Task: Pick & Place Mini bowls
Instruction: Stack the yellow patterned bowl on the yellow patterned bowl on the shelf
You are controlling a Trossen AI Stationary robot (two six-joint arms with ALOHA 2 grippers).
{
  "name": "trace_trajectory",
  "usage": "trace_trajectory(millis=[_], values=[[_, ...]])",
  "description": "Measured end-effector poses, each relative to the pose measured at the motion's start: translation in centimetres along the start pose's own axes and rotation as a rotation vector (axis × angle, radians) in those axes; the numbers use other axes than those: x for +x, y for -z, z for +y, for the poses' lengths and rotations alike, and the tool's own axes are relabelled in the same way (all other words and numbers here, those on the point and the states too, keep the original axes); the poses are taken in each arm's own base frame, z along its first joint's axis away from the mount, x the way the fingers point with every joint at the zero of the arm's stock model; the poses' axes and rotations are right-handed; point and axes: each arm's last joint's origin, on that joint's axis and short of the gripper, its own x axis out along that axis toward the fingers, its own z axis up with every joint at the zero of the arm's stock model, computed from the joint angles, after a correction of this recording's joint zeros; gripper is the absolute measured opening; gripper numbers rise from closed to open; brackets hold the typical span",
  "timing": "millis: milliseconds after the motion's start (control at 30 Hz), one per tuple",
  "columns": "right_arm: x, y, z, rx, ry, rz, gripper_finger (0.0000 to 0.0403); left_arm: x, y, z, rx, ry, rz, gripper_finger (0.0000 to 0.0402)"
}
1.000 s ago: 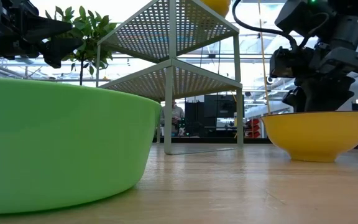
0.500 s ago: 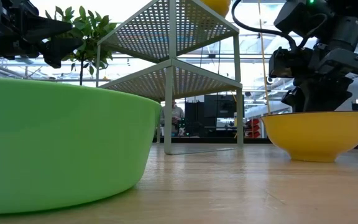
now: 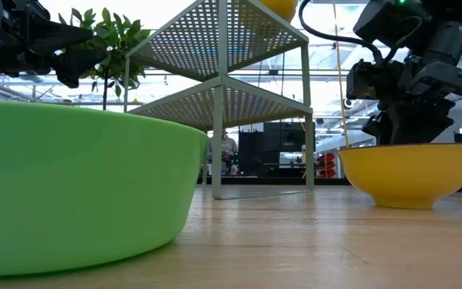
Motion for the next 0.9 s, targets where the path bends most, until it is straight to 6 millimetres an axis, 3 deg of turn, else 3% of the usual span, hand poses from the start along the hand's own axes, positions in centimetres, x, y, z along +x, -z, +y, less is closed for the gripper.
trace_trajectory(millis=[900], values=[[0.01,-0.01,0.00,-0.018,0.000,-0.001,0.0130,0.00,0.01,0.00,0.000,0.000,0.000,0.0269]])
